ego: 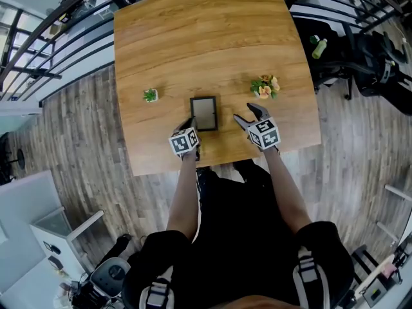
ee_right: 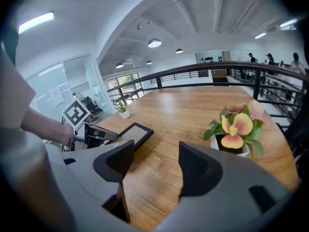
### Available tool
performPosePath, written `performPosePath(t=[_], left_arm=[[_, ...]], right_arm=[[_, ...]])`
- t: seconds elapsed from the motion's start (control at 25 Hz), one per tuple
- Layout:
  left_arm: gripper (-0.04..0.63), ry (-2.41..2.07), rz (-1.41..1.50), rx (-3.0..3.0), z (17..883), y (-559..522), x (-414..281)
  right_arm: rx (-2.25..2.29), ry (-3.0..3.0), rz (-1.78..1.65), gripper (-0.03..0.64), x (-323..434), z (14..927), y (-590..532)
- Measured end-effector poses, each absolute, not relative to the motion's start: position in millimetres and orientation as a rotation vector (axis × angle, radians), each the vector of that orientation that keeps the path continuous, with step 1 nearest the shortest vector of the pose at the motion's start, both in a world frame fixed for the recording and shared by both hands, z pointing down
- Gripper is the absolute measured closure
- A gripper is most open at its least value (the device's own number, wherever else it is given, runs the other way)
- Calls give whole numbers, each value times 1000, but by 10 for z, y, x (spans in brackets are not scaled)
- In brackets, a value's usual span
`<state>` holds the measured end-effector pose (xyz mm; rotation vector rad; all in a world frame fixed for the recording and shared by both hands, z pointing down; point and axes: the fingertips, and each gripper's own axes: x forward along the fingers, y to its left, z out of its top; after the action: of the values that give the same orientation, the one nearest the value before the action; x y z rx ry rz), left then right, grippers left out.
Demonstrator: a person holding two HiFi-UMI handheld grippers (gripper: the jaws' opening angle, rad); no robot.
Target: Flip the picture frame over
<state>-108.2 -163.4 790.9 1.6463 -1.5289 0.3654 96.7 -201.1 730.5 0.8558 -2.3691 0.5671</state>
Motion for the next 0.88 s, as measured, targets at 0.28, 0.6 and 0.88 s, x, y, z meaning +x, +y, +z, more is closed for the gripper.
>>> performPosePath(t=[0.28,0.6,0.88], left_arm=[[535,-1535,358,1723,7566,-1647,-1113],[535,-1550,322,1830,7075,-1655,-1119],[535,-1524,322,1914,6822,-1668,-1067]], right_arm=[[804,-2432,616,319,725,7238,-1878],[697,-2578,886,356,325,7123,-1639],[681,-2613,985,382,118,7062,-1543]])
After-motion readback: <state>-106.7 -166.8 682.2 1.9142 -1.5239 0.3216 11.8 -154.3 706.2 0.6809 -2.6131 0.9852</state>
